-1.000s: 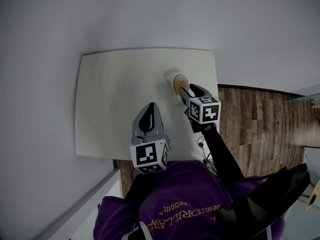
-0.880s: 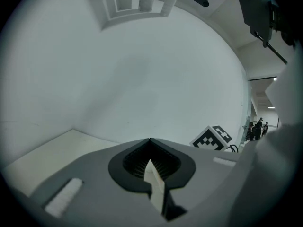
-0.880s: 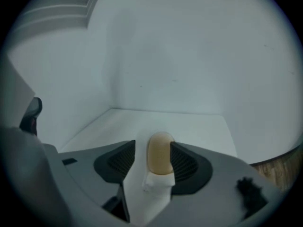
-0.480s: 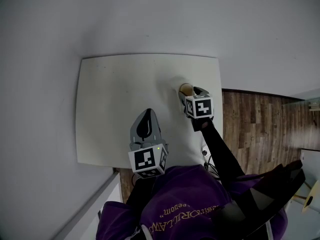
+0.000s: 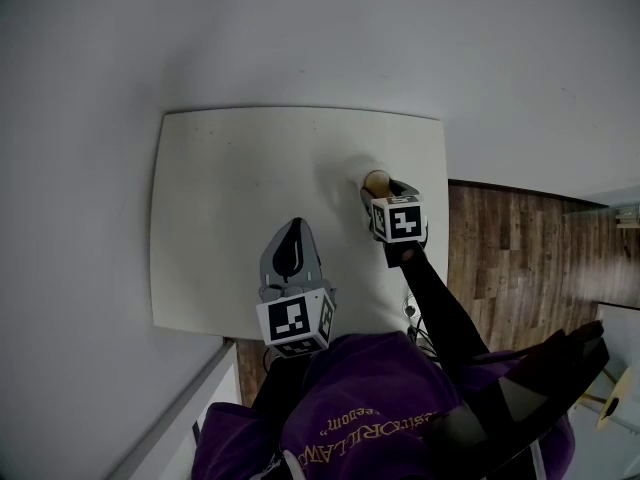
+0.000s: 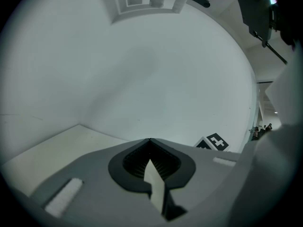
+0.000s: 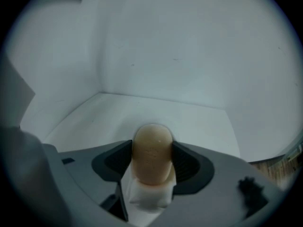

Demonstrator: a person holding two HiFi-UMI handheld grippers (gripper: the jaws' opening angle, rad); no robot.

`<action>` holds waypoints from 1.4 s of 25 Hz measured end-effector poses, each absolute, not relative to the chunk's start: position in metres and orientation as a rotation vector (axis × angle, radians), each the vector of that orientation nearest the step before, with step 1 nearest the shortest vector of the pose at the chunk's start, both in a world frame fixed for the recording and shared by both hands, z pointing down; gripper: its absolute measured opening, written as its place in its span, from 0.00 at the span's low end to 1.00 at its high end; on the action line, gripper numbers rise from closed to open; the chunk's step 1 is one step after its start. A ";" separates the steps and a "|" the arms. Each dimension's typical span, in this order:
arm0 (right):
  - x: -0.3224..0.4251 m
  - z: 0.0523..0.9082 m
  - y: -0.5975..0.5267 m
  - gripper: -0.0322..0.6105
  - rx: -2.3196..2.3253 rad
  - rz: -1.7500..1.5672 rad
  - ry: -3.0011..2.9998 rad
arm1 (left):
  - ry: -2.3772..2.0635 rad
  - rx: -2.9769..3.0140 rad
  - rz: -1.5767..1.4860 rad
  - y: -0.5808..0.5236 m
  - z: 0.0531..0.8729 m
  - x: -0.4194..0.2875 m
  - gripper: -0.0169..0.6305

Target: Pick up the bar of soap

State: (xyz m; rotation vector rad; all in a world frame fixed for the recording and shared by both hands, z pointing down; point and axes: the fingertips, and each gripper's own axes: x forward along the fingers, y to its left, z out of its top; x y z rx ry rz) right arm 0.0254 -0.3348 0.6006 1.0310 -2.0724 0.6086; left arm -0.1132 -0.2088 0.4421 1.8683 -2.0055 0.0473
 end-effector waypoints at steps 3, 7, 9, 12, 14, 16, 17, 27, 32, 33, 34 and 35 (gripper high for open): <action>0.027 0.600 -0.335 0.47 1.043 0.637 -2.072 | -2.000 1.871 0.055 -0.209 0.444 -0.114 0.04; 0.029 0.599 -0.334 0.47 1.057 0.638 -2.072 | -2.002 1.877 0.054 -0.210 0.442 -0.115 0.04; 0.031 0.597 -0.334 0.47 1.068 0.630 -2.079 | -2.000 1.879 0.053 -0.210 0.442 -0.116 0.04; 0.033 0.587 -0.338 0.47 1.105 0.598 -2.104 | -1.998 1.880 0.053 -0.212 0.443 -0.118 0.04; 0.035 0.574 -0.341 0.47 1.141 0.576 -2.137 | -1.995 1.887 0.050 -0.215 0.442 -0.119 0.04; 0.037 0.554 -0.343 0.47 1.180 0.557 -2.184 | -1.989 1.902 0.045 -0.217 0.440 -0.117 0.04; 0.039 0.543 -0.343 0.47 1.199 0.551 -2.213 | -1.988 1.907 0.042 -0.219 0.439 -0.116 0.04; 0.046 0.407 -0.336 0.47 1.331 0.469 -2.620 | -2.035 2.007 0.006 -0.229 0.403 -0.105 0.04; 0.044 0.326 -0.313 0.47 1.285 0.561 -2.968 | -2.089 2.039 -0.072 -0.226 0.370 -0.107 0.04; 0.043 0.311 -0.308 0.47 1.268 0.569 -3.020 | -2.101 2.044 -0.088 -0.225 0.363 -0.108 0.04; 0.042 0.299 -0.304 0.47 1.253 0.571 -3.065 | -2.115 2.050 -0.103 -0.224 0.356 -0.109 0.04; 0.042 0.287 -0.299 0.47 1.242 0.564 -3.103 | -2.131 2.055 -0.118 -0.223 0.349 -0.110 0.04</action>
